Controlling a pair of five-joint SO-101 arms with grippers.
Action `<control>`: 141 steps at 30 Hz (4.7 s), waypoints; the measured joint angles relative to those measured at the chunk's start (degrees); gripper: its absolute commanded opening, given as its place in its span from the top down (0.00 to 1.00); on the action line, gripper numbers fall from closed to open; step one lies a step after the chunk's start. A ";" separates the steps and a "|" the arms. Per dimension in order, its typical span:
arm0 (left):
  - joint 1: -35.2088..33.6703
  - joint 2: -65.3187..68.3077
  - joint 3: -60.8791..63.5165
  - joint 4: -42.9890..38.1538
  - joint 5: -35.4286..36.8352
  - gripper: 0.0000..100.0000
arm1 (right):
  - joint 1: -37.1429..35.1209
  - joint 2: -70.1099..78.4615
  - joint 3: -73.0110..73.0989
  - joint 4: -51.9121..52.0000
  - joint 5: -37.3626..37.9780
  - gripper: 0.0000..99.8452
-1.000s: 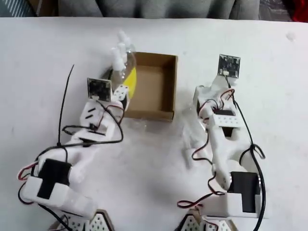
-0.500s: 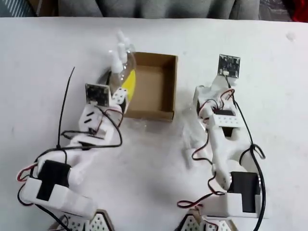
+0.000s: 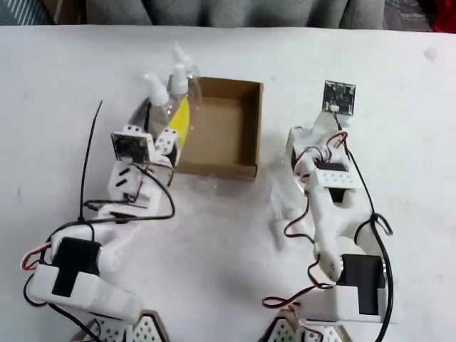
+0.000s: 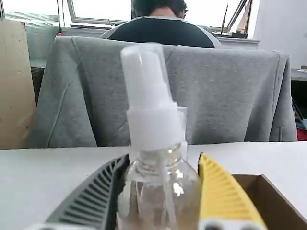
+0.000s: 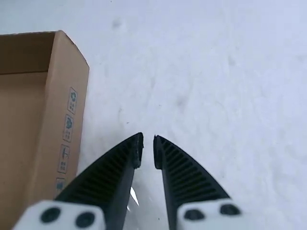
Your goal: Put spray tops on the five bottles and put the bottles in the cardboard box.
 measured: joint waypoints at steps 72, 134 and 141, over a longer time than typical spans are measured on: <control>0.09 23.47 -2.29 -18.73 -1.93 0.74 | -1.23 0.00 0.00 0.00 1.23 0.98; -11.16 -4.66 28.48 -16.18 -0.09 0.69 | -2.37 0.00 0.00 0.00 1.23 0.98; -11.60 -4.66 28.48 -16.18 -0.09 0.69 | -2.37 2.81 -1.67 0.00 1.23 0.98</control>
